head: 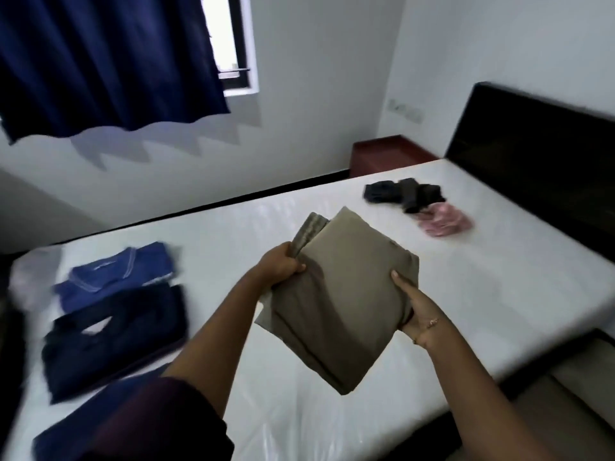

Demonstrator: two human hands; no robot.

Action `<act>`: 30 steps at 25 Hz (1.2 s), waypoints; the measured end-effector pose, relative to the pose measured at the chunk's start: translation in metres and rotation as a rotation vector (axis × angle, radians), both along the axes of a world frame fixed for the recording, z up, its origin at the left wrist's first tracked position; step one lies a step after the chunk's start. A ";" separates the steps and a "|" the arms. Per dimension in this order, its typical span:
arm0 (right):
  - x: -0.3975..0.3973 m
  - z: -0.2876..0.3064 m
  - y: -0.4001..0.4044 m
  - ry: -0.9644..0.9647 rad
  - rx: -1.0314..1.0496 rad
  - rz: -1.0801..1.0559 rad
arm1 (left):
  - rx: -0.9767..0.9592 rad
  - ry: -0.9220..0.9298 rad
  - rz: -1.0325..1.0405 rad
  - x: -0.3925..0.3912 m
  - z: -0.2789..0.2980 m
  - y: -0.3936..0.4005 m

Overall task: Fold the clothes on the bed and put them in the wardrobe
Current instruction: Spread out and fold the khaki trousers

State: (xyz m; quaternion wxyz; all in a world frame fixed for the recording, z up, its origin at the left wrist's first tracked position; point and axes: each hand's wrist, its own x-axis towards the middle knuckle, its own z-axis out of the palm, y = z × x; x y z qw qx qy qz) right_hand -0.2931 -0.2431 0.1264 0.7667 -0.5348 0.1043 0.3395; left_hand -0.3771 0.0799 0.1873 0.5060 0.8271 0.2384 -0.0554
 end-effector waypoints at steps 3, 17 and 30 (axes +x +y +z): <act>-0.074 -0.035 0.080 0.024 -0.015 0.089 | 0.224 0.041 0.086 -0.103 -0.048 0.069; -0.241 -0.134 0.292 0.185 -0.346 0.195 | 0.360 0.122 0.310 -0.350 -0.150 0.235; -0.423 -0.303 0.292 0.704 -0.502 0.181 | 0.719 0.363 -0.247 -0.364 -0.281 0.315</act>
